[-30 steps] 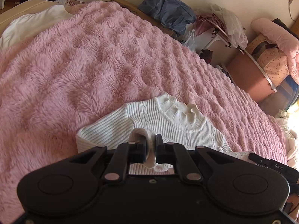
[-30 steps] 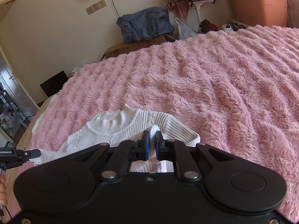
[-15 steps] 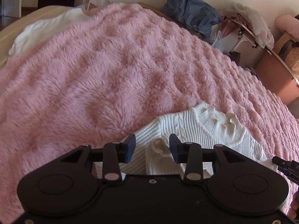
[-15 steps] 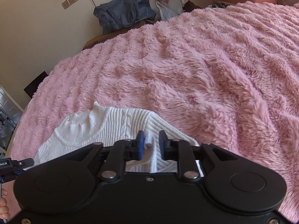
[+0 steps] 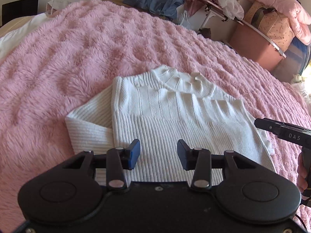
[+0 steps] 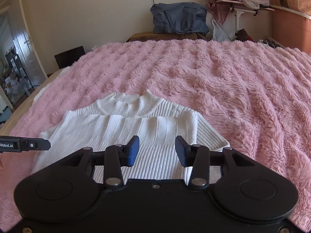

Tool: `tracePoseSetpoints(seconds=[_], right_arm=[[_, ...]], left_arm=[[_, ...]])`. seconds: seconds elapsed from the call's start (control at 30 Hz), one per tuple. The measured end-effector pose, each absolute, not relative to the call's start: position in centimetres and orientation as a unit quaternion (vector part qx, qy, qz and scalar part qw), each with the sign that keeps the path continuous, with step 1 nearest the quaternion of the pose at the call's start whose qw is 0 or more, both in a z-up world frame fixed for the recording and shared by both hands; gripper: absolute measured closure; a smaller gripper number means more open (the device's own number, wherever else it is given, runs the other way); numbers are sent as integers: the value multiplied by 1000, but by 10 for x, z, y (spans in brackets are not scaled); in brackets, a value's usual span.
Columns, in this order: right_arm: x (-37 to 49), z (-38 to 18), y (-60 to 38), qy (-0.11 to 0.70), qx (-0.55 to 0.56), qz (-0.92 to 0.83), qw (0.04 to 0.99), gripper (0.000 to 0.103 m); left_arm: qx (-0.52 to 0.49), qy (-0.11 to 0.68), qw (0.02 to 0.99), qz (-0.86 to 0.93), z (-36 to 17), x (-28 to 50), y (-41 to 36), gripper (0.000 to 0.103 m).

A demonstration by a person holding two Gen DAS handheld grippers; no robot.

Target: Fold small clothes

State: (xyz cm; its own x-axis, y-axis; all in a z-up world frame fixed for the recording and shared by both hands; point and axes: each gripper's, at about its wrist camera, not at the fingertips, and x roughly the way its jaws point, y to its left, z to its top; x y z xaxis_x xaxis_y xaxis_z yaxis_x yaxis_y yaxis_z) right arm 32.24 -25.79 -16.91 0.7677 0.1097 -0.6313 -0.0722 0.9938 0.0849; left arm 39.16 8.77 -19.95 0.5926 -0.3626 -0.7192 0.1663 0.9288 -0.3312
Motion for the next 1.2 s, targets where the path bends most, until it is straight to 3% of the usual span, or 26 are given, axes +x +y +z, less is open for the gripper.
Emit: tracePoseSetpoints(seconds=[0.13,0.37,0.6,0.67,0.77,0.8,0.83,1.03,1.2], right_arm=[[337,-180,-271,337,29,10,941,61],[371,-194,-306,347,78,12,934,61],[389,-206,-303,362,73,17,929,61],[394,-210,-303,366,81,22,927,64],[395,-210,-300,363,82,25,928,80],[394,-210,-299,359,79,23,930,88],[394,-208,-299,356,76,22,931,93],[392,-197,-303,331,85,8,940,95],[404,-210,-302,345,73,-6,936,95]], left_arm=[[-132,428,882,-145,-215,393,89,59],[-166,366,911,-87,-197,422,118,59],[-195,384,900,-72,-209,453,134,60],[-206,379,898,-86,-212,456,133,62],[-212,379,895,-104,-216,462,129,75],[-214,381,893,-107,-217,464,128,99],[-219,384,891,-107,-218,465,128,98],[-217,349,906,-103,-201,461,132,98],[-172,390,902,-67,-222,475,125,94]])
